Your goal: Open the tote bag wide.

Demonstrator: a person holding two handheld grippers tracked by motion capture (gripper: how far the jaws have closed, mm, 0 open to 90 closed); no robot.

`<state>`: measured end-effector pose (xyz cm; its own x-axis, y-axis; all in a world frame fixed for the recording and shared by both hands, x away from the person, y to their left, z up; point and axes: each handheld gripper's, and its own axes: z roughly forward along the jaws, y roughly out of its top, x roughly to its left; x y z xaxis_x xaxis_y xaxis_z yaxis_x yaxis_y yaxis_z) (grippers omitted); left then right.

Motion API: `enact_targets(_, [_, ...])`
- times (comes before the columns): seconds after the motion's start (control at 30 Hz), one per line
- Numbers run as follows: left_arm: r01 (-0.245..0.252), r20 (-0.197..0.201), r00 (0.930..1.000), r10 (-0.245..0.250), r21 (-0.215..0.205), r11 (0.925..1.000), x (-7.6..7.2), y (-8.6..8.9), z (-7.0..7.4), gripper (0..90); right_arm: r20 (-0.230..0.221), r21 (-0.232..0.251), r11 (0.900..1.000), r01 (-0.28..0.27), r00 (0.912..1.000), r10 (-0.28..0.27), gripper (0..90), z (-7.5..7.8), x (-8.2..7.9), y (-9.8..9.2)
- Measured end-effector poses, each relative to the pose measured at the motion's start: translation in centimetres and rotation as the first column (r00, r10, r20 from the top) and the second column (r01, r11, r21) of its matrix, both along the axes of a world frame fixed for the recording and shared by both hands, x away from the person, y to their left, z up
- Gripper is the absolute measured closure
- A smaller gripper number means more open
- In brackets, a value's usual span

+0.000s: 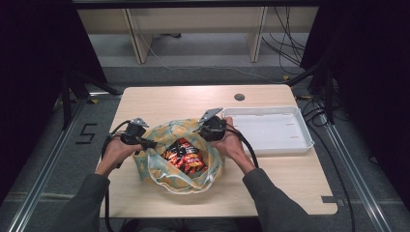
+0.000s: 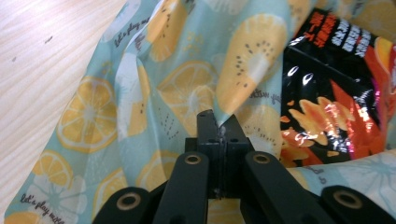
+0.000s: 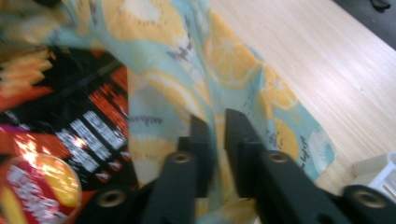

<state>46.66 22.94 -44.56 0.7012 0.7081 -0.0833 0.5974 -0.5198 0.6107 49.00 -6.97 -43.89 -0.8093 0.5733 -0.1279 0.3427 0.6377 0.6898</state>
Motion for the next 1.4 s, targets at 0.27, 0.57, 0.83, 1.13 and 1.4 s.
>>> enact_targets(0.27, [-0.038, -0.014, 0.9992, 0.038, -0.028, 0.9989, -0.1, 0.4, 0.2, 89.3, -0.026, 0.167, 0.980, -0.110, 0.9930, 0.115, 61.2, 4.6, -5.6, 1.1])
enact_targets(0.57, [-0.046, -0.010, 0.9989, 0.046, -0.042, 0.9980, -0.3, 0.2, 0.7, 89.1, -0.147, 0.150, 0.963, -0.225, 0.9579, 0.247, 50.0, 1.5, -8.9, 5.3])
enact_targets(0.83, [-0.032, -0.008, 0.9995, 0.032, -0.052, 0.9981, -0.6, 0.0, 1.0, 88.9, -0.179, 0.087, 0.973, -0.215, 0.9570, 0.228, 47.4, -1.2, -9.3, 7.8])
enact_targets(1.13, [-0.058, 0.007, 0.9982, 0.059, -0.098, 0.9935, -0.6, -0.1, 1.4, 89.4, -0.183, 0.098, 0.924, -0.369, 0.9062, 0.381, 90.0, -1.9, -11.0, 8.8])
enact_targets(1.4, [-0.056, -0.013, 0.9983, 0.056, 0.001, 0.9984, -0.5, -0.5, -1.0, 89.5, -0.169, 0.008, 0.869, -0.495, 0.8559, 0.489, 90.0, -2.6, -14.5, 10.9])
